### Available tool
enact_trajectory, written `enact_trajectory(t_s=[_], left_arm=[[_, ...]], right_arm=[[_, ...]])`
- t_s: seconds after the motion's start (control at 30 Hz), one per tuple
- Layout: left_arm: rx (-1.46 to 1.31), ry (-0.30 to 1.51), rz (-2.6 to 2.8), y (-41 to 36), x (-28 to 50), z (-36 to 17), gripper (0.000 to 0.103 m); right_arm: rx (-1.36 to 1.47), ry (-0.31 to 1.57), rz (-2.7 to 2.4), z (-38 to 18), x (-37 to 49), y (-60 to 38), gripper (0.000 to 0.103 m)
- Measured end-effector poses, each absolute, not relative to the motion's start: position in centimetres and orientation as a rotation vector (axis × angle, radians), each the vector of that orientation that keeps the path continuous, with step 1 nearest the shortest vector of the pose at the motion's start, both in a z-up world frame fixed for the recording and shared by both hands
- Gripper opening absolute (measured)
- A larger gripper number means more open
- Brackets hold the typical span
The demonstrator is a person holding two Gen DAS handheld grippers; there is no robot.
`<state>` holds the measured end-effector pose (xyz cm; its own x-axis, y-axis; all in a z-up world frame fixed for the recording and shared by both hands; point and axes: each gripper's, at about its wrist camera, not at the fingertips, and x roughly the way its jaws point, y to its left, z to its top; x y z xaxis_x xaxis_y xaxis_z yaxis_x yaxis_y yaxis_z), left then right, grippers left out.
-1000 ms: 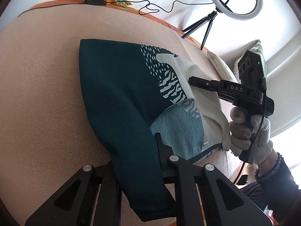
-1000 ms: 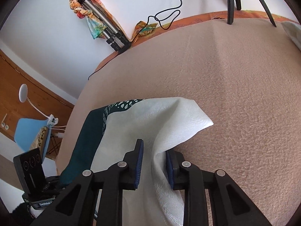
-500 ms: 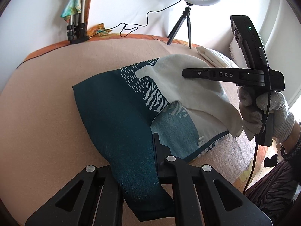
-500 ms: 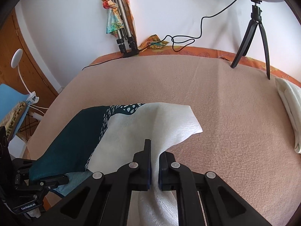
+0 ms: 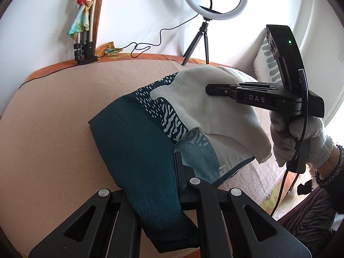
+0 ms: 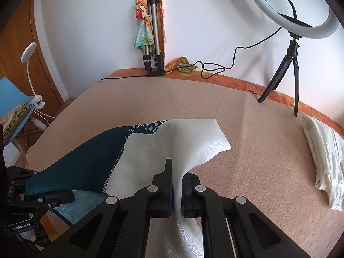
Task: Fold small clothes
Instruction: 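Lift the bundle with both grippers and carry it toward the striped pillow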
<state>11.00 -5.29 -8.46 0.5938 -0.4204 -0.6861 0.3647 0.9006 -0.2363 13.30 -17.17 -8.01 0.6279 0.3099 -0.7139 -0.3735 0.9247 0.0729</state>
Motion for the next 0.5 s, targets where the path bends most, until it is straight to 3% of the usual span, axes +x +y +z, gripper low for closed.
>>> enact_trajectory(t_s=[0.5], left_arm=[[-0.081,0.742,-0.542,-9.7,12.1,-6.2,0.005]], right_arm=[[-0.099,0.721,0.323,-4.5,10.6,-21.4,0.003]])
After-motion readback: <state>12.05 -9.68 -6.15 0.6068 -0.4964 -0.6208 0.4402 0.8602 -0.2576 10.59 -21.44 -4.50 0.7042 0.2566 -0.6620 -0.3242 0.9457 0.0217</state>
